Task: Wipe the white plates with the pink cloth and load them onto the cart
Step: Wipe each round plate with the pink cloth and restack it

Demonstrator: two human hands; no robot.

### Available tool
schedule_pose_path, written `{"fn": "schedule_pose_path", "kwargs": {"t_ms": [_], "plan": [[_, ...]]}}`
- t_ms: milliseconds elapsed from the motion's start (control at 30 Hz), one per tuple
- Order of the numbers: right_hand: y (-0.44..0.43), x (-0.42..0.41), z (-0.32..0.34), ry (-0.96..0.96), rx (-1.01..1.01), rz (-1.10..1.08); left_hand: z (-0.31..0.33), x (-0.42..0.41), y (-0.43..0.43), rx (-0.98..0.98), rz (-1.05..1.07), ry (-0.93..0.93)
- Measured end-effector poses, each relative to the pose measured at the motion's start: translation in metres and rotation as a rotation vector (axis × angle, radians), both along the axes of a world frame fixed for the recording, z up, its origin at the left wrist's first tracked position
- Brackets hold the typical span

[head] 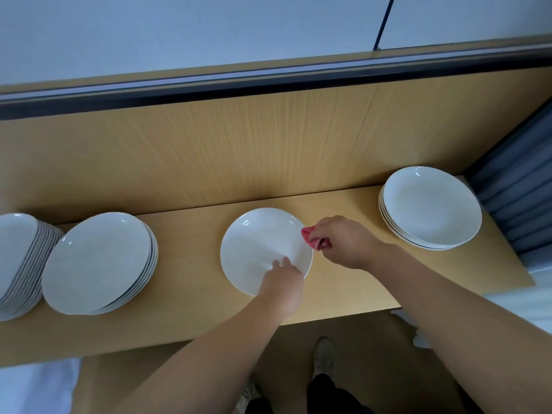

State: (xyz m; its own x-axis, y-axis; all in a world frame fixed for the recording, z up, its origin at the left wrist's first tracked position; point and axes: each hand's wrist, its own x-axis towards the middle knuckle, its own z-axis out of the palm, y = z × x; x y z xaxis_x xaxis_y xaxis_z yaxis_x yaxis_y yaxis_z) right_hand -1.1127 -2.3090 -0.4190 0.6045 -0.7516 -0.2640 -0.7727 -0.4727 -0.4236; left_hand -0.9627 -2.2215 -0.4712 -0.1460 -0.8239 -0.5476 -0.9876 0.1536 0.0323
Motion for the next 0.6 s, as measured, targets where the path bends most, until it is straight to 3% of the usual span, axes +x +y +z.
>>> {"fn": "schedule_pose_path", "kwargs": {"t_ms": [200,333,600], "plan": [[-0.013,-0.007,0.005,-0.044,-0.014,-0.014,0.007,-0.008,0.004,0.011,-0.079,-0.075],[-0.018,-0.007,0.013,-0.087,-0.050,-0.008,0.021,-0.006,0.002,-0.077,-0.061,-0.013],[-0.022,0.003,0.038,-0.192,-0.130,0.012,0.077,0.025,-0.011,-0.202,0.217,0.142]]}}
